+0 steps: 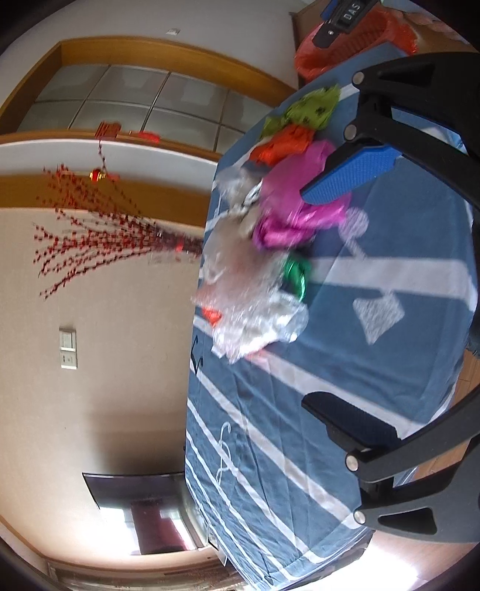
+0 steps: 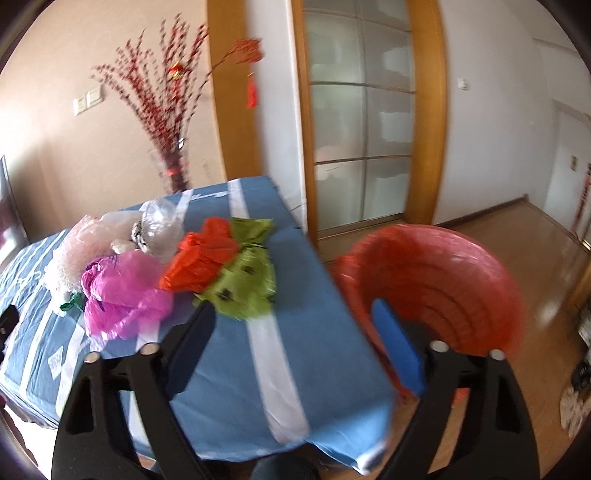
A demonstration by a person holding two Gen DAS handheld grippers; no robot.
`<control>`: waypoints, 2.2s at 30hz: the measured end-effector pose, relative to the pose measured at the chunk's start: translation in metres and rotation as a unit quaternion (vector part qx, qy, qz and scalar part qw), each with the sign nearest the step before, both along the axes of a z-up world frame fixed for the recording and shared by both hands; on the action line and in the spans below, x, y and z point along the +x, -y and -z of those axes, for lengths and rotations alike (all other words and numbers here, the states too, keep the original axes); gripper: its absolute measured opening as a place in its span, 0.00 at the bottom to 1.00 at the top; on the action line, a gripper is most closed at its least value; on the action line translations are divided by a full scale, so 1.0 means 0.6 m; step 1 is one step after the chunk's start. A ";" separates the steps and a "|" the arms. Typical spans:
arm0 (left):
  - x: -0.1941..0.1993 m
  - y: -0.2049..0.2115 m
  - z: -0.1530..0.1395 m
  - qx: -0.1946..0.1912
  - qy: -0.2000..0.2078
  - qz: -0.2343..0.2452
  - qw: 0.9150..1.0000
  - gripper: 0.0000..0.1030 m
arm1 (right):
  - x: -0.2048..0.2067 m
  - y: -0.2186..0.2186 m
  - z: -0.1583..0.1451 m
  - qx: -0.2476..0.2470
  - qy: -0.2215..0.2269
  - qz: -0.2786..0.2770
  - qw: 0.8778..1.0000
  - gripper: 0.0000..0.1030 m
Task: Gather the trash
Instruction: 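Move both tools toward the pile of plastic bags on the table, then grasp the green bag with the right tool while the left tool grasps the bubble wrap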
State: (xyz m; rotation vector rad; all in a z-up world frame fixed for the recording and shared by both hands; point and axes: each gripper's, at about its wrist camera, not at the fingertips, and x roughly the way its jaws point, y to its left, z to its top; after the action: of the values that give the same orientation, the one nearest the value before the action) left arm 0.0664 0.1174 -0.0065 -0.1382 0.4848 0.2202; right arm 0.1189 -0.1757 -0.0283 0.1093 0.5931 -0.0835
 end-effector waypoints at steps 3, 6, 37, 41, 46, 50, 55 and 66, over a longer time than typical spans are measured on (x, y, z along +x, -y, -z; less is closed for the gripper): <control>0.016 -0.024 -0.001 0.009 -0.003 -0.017 1.000 0.96 | 0.051 -0.017 0.007 0.001 -0.013 -0.014 1.000 0.68; 0.033 -0.045 -0.006 0.016 -0.004 -0.023 1.000 0.96 | 0.106 -0.023 0.016 0.009 -0.032 -0.020 0.999 0.64; 0.240 -0.058 0.001 0.026 -0.080 0.044 0.995 0.70 | 0.212 -0.040 0.077 0.009 -0.126 -0.052 0.991 0.06; 0.279 -0.057 0.013 0.022 -0.107 0.046 0.993 0.70 | 0.211 -0.038 0.077 0.014 -0.129 -0.057 0.990 0.06; 0.309 -0.049 0.030 0.027 -0.135 0.055 0.989 0.54 | 0.208 -0.031 0.081 0.024 -0.133 -0.061 0.989 0.06; 0.314 -0.042 0.042 0.025 -0.145 0.064 0.987 0.24 | 0.208 -0.028 0.082 0.031 -0.135 -0.059 0.989 0.06; 0.298 -0.049 0.023 0.010 -0.124 0.075 0.989 0.10 | 0.200 -0.025 0.067 0.031 -0.125 -0.062 0.990 0.06; 0.230 -0.059 -0.089 0.018 -0.050 0.080 0.995 0.09 | 0.168 -0.021 0.002 0.029 -0.080 -0.075 0.994 0.06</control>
State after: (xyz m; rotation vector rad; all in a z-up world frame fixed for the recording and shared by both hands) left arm 0.2044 0.1527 0.0468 -0.0520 0.5888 0.0795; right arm 0.2199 -0.1631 -0.0297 0.1137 0.7623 0.0715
